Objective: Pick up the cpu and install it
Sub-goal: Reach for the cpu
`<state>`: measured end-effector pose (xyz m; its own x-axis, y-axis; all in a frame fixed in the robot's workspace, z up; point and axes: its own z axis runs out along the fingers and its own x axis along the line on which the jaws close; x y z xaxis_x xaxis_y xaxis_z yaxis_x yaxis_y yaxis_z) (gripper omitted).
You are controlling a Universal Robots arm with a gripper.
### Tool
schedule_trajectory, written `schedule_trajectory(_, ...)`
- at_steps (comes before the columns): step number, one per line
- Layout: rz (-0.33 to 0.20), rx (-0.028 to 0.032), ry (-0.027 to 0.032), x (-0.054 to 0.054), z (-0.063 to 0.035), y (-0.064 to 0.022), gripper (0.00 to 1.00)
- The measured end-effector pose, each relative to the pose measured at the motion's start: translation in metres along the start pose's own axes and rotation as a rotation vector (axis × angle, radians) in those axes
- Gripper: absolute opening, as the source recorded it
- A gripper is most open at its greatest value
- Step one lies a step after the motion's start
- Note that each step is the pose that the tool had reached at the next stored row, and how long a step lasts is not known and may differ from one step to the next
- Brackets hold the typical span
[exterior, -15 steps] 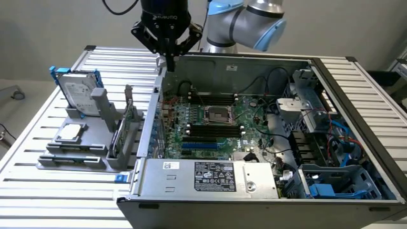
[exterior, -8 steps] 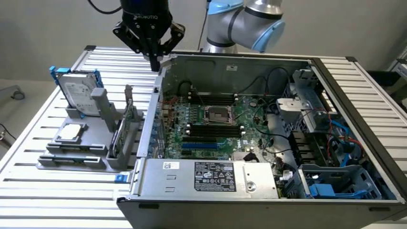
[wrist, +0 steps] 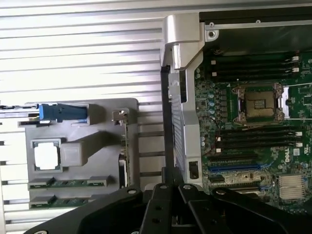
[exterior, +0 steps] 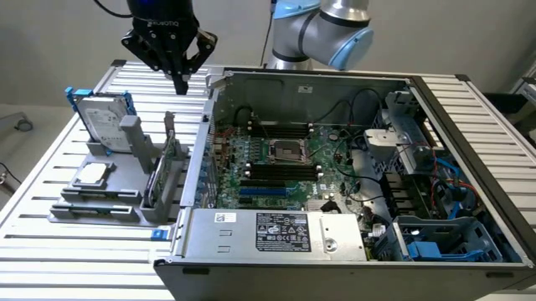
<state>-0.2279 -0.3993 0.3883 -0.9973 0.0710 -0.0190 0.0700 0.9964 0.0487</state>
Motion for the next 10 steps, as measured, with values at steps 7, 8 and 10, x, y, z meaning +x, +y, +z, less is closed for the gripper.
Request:
schedule_trajectory(7,0.000,0.0004,0.0045,0.032,0.0029,-0.0024,0.11)
schedule_trajectory(8,0.000,0.0006,0.0056,0.036,0.0036,-0.0028,0.11)
schedule_trajectory(10,0.000,0.0012,0.0078,0.045,0.0050,-0.0035,0.11)
